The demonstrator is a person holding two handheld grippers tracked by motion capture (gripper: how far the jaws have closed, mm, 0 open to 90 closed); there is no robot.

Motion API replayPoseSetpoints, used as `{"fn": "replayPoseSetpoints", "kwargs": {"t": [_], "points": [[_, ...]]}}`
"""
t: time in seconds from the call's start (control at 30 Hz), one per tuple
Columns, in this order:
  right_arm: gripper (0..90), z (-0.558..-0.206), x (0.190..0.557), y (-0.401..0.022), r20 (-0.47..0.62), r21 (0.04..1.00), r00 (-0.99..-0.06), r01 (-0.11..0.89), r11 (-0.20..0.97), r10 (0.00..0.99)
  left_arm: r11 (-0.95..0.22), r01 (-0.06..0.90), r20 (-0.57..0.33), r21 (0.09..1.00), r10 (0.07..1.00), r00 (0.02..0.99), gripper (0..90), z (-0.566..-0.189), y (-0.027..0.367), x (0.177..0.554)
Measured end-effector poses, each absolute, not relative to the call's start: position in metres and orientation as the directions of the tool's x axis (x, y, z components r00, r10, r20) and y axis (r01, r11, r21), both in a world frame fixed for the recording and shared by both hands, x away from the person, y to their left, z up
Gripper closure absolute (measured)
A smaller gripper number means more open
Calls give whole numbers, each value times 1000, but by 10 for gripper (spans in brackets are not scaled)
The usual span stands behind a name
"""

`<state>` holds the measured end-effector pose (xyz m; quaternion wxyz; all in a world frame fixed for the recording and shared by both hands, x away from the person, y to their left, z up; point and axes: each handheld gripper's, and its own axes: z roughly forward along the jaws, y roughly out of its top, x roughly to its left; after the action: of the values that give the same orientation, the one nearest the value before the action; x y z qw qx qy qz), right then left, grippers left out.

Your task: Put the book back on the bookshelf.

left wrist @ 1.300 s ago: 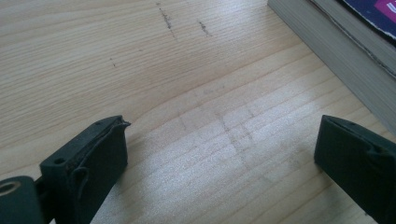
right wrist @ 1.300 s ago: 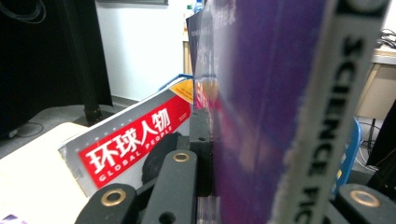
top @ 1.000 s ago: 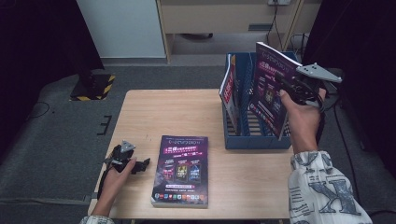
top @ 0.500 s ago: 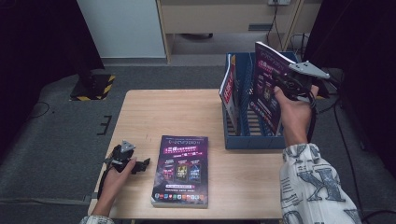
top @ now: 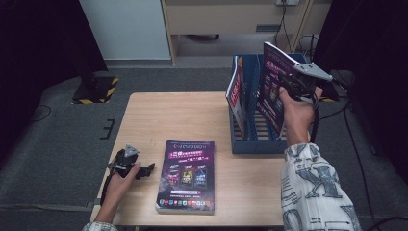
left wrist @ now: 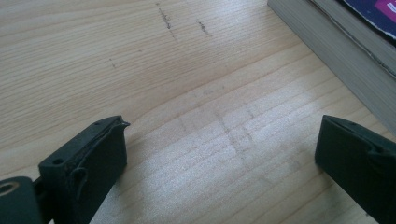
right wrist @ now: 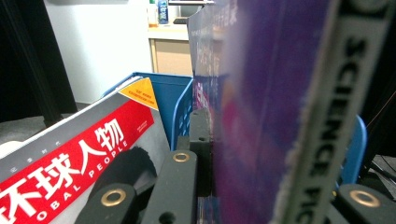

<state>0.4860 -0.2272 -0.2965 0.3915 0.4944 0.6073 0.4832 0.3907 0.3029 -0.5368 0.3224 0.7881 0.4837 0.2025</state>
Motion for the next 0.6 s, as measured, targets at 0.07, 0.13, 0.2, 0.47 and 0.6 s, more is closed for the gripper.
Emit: {"fn": "replayPoseSetpoints", "kwargs": {"t": [0.07,0.13,0.2,0.47,0.6], "points": [[826,-299,490,-225,7,975,-198,218,37,980,-324,632,7,704,893,450,13,-537,303,391],[826,-302,493,-223,5,976,-196,214,38,981,-324,632,8,704,893,450,13,-537,303,391],[826,-304,495,-220,-2,978,-195,202,42,981,-324,632,8,704,893,450,13,-537,303,391],[826,-312,502,-217,11,981,-189,191,26,982,-322,634,5,704,894,449,11,-537,303,391],[826,-317,503,-217,17,983,-189,184,18,982,-321,634,5,704,894,448,11,-537,303,391]]}}
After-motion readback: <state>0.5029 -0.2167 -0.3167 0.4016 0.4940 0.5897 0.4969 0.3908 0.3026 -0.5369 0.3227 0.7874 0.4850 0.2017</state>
